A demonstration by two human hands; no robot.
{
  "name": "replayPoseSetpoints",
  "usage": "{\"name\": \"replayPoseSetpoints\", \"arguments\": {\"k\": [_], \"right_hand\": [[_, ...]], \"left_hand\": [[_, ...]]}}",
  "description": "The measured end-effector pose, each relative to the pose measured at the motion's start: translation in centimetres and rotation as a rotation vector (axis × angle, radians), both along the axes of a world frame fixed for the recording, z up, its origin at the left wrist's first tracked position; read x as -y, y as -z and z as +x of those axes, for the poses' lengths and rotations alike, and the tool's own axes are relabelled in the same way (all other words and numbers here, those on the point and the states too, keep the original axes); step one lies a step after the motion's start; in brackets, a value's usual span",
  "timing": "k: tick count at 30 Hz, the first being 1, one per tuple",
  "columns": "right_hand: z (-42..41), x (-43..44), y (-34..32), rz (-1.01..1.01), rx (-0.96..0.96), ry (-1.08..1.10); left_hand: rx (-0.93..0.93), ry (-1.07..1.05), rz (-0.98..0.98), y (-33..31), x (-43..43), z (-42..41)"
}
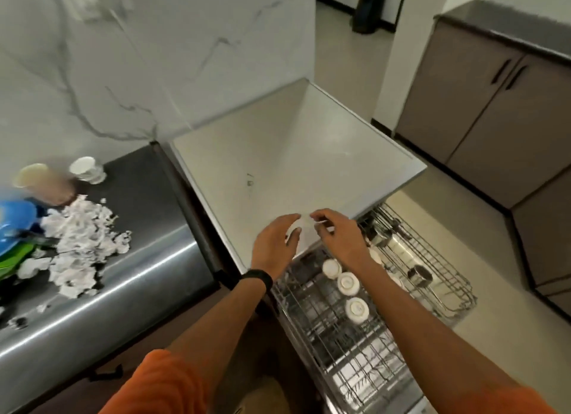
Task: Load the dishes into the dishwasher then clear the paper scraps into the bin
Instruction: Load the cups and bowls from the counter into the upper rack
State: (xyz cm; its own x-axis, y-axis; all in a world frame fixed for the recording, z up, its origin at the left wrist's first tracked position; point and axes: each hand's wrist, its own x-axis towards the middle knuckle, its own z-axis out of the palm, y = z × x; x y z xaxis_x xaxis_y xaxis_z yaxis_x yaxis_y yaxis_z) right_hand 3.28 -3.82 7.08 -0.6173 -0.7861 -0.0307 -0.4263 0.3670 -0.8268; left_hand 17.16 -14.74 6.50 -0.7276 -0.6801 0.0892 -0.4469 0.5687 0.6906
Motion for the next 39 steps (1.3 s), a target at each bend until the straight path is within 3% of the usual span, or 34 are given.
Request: {"name": "replayPoseSetpoints", "arguments": {"k": [10,23,35,39], "right_hand": [[9.8,14.7,-3.8,0.017,-0.211,-0.274],[23.4,35.1,-6.1,-0.024,-0.246,-0.498],[24.7,40.9,-5.0,0.073,-0.275,-0.473],[24.4,40.6,-4.2,0.103,-0.247,-0.463]], "left_hand": [[0.017,-0.211,-0.184,-2.7,14.1,11.0],[0.095,-0.438,-0.272,-4.2,38.3,25.2],[0.431,-0.311,-0.277,-1.8,49.4,25.7],[0.427,-0.325,-0.273,-0.8,49.8,25.1]]}}
